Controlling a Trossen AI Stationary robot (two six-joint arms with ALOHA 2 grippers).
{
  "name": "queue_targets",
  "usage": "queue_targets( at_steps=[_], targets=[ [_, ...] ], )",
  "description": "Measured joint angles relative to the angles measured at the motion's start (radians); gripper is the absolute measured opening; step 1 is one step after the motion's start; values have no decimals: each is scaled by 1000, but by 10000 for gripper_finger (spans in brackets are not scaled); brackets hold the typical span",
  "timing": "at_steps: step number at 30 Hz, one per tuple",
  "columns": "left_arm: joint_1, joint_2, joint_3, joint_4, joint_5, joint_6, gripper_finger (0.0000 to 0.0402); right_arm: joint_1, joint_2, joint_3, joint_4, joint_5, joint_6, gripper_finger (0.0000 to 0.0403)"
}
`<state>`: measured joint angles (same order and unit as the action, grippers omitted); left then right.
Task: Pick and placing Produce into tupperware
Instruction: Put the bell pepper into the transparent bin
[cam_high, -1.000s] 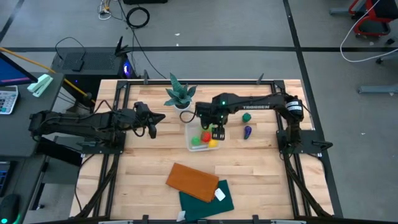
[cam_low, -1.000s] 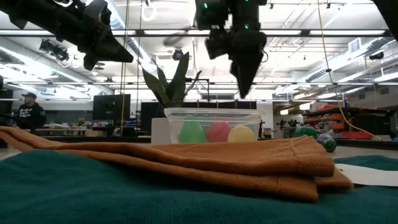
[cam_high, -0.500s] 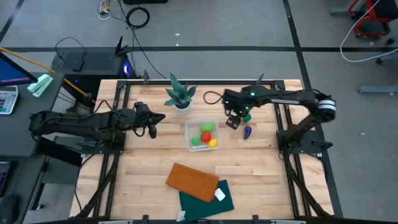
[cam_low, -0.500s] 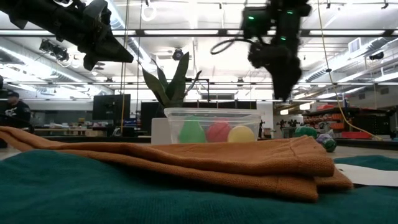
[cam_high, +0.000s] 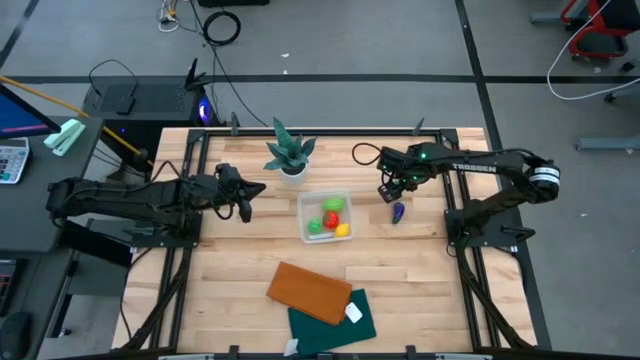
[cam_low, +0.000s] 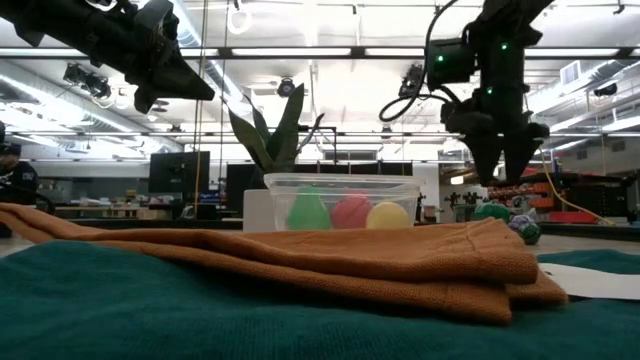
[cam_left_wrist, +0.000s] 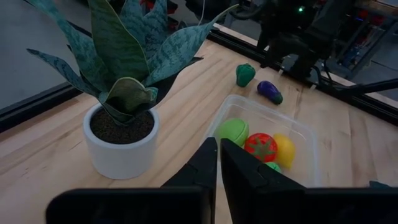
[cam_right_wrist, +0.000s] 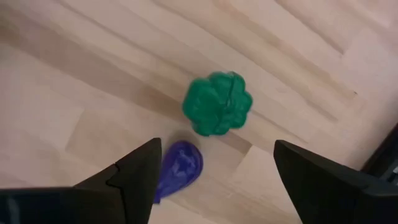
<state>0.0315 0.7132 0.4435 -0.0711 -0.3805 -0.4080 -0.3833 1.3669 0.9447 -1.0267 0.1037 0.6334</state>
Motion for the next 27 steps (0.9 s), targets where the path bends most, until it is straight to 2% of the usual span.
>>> queue_targets(
  at_steps=[9,17,27],
  targets=[
    [0,0,0,0,0,-21,33,-56,62,7,60,0,48,304],
    [0,0,0,0,0,-21,23,-68,132,7,82,-1,58,302],
    [0,0,0,0,0,-18,36,-68,224,8,117,-2,97,301]
  ],
)
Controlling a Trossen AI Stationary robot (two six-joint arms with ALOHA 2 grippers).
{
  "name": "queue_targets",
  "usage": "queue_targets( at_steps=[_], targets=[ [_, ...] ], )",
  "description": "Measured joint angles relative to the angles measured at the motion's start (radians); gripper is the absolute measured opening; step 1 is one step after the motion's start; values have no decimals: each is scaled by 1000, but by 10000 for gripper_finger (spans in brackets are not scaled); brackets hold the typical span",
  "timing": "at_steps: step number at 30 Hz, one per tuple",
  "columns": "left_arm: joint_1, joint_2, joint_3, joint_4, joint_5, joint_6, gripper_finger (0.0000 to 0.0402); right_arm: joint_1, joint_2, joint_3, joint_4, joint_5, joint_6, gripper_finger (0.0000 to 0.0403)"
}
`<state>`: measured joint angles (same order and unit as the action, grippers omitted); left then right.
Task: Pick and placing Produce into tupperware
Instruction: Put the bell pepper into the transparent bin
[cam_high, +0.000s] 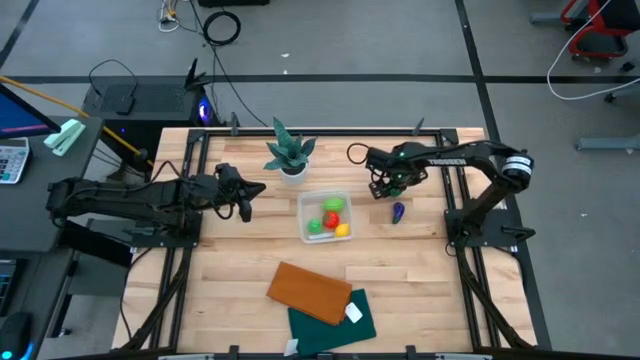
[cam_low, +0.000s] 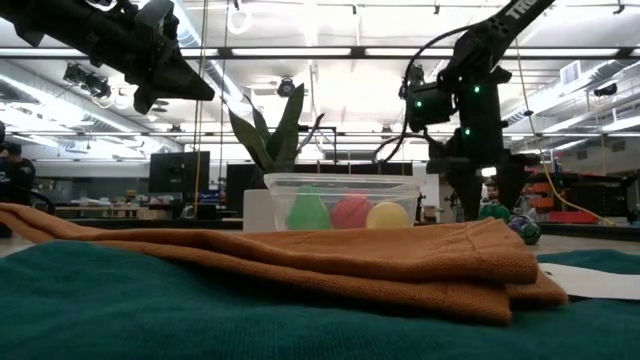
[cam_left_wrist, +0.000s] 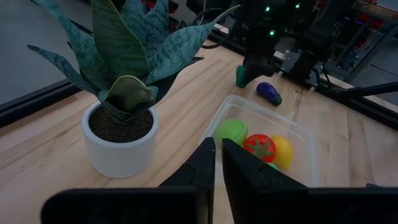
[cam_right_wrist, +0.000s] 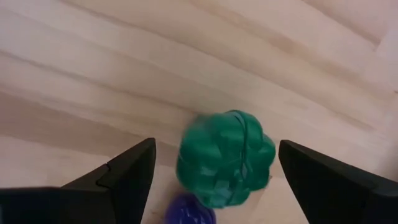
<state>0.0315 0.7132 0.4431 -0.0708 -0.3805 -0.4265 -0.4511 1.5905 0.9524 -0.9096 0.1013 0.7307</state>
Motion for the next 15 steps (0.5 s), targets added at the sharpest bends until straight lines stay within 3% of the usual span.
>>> queue_targets(
  at_steps=[15],
  targets=[
    [0,0,0,0,0,1,29,-1,33,0,13,2,32,249]
  ],
)
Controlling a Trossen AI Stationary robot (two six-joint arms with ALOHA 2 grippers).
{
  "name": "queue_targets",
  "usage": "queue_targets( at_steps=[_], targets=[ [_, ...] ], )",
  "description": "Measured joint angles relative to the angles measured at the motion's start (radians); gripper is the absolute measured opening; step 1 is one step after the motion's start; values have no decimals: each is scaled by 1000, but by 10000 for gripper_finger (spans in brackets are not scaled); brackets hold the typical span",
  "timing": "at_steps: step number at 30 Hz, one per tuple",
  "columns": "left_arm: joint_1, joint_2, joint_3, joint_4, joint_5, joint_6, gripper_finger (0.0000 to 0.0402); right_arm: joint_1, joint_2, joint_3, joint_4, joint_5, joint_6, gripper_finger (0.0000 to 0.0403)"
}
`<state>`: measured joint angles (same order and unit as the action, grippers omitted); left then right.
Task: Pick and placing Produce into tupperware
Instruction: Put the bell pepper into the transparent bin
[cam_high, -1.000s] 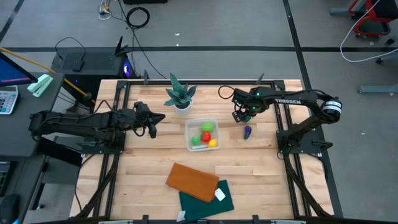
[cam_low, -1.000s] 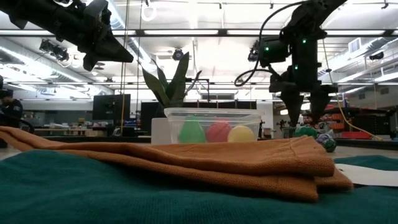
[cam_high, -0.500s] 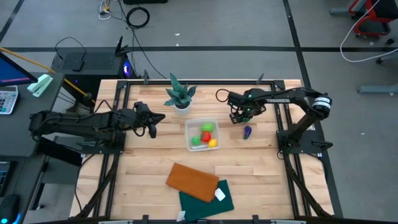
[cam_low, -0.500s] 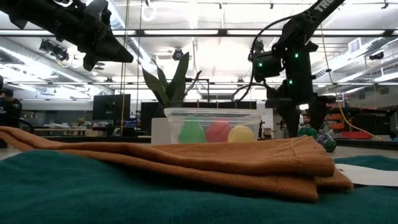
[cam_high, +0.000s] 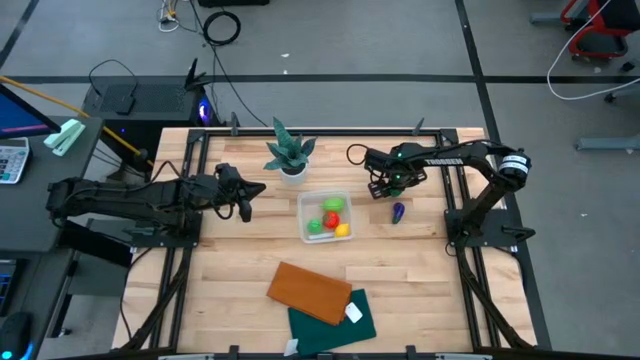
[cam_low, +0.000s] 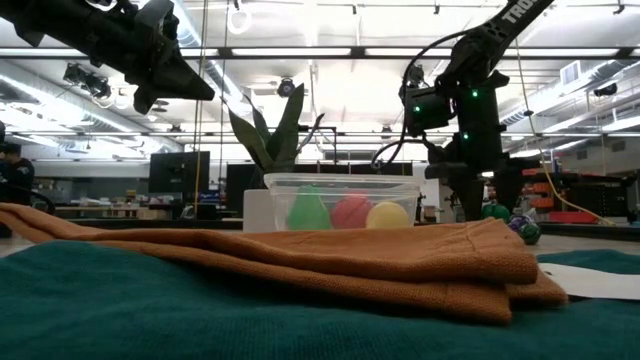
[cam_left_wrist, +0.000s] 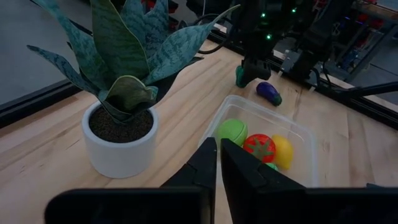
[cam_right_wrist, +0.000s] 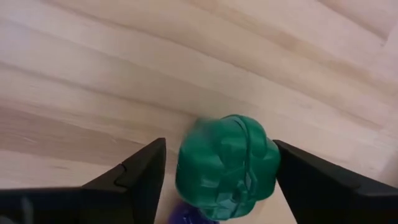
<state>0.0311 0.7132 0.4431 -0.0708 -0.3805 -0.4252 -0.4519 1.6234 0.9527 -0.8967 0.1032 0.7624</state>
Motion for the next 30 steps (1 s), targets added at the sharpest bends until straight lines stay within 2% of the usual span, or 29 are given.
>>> queue_targets(
  at_steps=[7,17,21,30],
  targets=[
    [0,0,0,0,0,1,36,0,0,0,4,0,4,218],
    [0,0,0,-1,0,2,23,0,-23,0,4,-4,3,193],
    [0,0,0,-1,0,2,29,0,-74,0,4,-21,3,193],
    [0,0,0,-1,0,2,35,60,-272,0,3,-157,6,192]
  ],
)
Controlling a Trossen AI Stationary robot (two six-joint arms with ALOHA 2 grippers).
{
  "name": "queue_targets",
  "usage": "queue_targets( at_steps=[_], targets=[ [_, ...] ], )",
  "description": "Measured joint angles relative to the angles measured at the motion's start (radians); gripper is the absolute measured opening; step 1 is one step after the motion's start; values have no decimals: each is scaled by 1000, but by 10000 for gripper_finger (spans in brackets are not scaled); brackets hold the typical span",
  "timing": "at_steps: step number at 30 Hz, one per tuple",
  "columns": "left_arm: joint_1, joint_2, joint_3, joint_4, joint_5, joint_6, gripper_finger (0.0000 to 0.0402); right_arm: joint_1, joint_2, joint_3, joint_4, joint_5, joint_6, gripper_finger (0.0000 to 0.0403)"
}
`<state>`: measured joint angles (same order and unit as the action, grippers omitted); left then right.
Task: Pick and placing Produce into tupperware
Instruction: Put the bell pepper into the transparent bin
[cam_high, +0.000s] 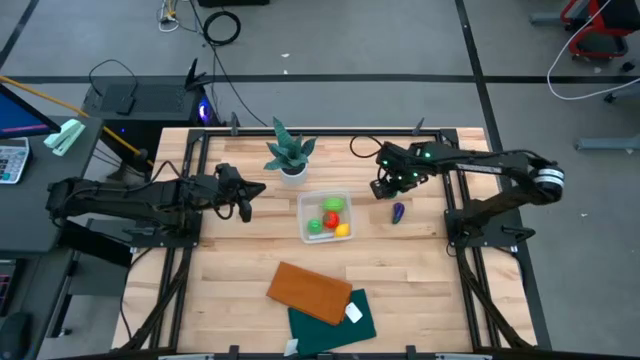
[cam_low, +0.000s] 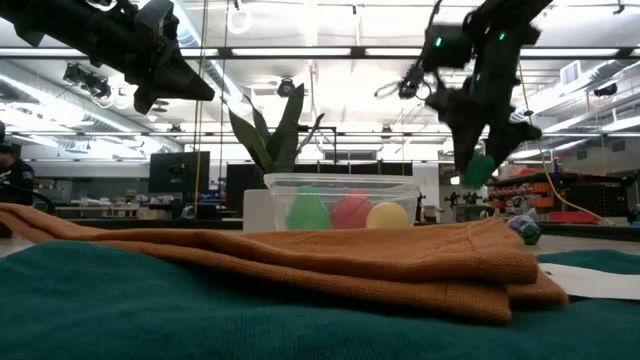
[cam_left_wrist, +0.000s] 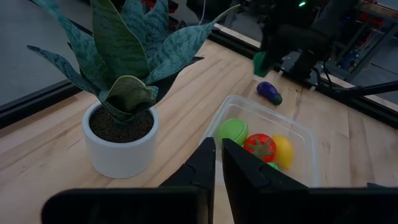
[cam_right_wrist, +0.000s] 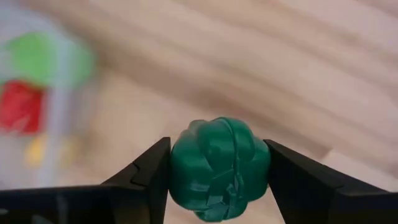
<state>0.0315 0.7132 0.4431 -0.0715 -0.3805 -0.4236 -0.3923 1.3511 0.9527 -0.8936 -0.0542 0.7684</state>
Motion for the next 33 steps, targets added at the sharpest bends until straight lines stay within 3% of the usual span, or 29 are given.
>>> queue_targets(
  at_steps=[10,19,27,33],
  targets=[
    [0,0,0,0,0,0,24,188,-133,0,38,-72,28,192],
    [0,0,0,0,0,1,36,296,-55,21,446,-101,-14,192],
    [0,0,0,0,0,0,27,296,142,260,426,-89,-317,192],
    [-1,0,0,-1,0,-3,25,296,315,526,223,-86,-530,192]
  ],
)
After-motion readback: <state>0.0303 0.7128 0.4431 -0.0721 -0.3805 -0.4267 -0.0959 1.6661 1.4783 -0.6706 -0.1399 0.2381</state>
